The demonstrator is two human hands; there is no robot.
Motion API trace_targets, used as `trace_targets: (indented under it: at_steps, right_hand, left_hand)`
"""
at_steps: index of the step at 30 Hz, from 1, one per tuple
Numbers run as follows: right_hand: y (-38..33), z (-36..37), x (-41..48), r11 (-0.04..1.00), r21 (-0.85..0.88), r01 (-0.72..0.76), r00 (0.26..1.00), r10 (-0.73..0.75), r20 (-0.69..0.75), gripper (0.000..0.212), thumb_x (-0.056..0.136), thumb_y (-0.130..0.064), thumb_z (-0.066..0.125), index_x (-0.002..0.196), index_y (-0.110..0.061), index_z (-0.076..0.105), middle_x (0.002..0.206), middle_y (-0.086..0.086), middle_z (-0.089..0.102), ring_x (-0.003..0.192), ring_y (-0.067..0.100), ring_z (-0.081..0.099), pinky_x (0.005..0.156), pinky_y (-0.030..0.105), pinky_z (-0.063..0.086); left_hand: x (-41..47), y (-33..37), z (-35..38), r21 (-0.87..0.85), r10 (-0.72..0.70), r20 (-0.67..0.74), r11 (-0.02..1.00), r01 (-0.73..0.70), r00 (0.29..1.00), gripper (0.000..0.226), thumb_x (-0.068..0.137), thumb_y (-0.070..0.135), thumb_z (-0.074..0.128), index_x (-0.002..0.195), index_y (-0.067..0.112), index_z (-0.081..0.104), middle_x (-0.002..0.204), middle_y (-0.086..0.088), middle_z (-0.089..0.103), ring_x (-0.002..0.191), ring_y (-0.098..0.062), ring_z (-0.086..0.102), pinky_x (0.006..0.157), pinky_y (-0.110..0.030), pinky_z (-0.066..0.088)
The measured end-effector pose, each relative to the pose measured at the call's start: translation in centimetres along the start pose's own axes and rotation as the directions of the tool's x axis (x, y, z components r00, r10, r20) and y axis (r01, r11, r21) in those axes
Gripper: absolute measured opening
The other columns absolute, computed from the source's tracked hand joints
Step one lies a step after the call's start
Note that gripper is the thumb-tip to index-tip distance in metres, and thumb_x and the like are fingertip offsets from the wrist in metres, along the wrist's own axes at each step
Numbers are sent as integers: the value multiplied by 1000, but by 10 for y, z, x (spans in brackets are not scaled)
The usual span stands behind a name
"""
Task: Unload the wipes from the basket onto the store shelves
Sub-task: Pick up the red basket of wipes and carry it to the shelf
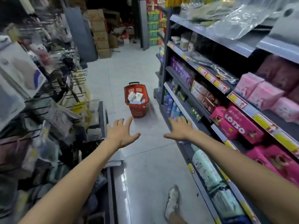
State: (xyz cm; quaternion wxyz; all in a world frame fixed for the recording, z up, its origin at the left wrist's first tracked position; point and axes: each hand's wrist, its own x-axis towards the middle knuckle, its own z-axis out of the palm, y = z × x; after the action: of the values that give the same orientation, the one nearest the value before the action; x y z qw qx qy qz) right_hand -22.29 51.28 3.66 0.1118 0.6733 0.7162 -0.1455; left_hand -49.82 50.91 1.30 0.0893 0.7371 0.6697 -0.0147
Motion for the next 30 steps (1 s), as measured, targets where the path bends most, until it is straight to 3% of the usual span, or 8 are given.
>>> trace_targets:
  at_steps: [9,12,18,25,30]
  right_hand:
    - [-17,-58,203,989,30,145,989,-146,22,89,90,-65,58,156,-16,25,158,22,27,149,42,22,121,57,19]
    - [-14,-84,267,984,45,175,984,-175,3,93,89,-66,58,159,-21,17,161,22,24,151,42,18,123,58,17]
    - [-19,-133,371,982,57,183,983,-182,-21,101,86,-71,58,161,-20,12,160,23,27,150,42,21,122,58,17]
    - [-50,-160,501,987,67,145,989,-147,21,93,85,-69,61,153,-18,26,158,21,32,148,42,25,121,57,20]
    - [-88,-172,597,995,66,72,995,-77,70,98,89,-69,56,161,-19,11,162,21,24,152,41,18,123,58,14]
  left_hand:
    - [181,-46,-27,50,-157,21,987,156,987,94,89,81,39,165,36,8,166,-9,30,154,-32,24,121,-64,22]
    - [240,-54,-47,84,-190,23,979,188,981,93,91,80,38,166,35,5,165,-12,31,154,-33,24,120,-63,25]
    - [344,-79,-79,118,-179,10,977,177,984,94,90,81,39,166,35,6,164,-11,33,154,-32,25,121,-64,23]
    - [483,-133,-86,127,-111,5,986,109,994,93,92,79,42,166,34,8,167,-13,28,154,-35,24,121,-57,23]
    - [600,-196,-82,112,-85,35,990,80,996,95,89,82,41,166,36,9,165,-12,32,153,-33,27,118,-62,26]
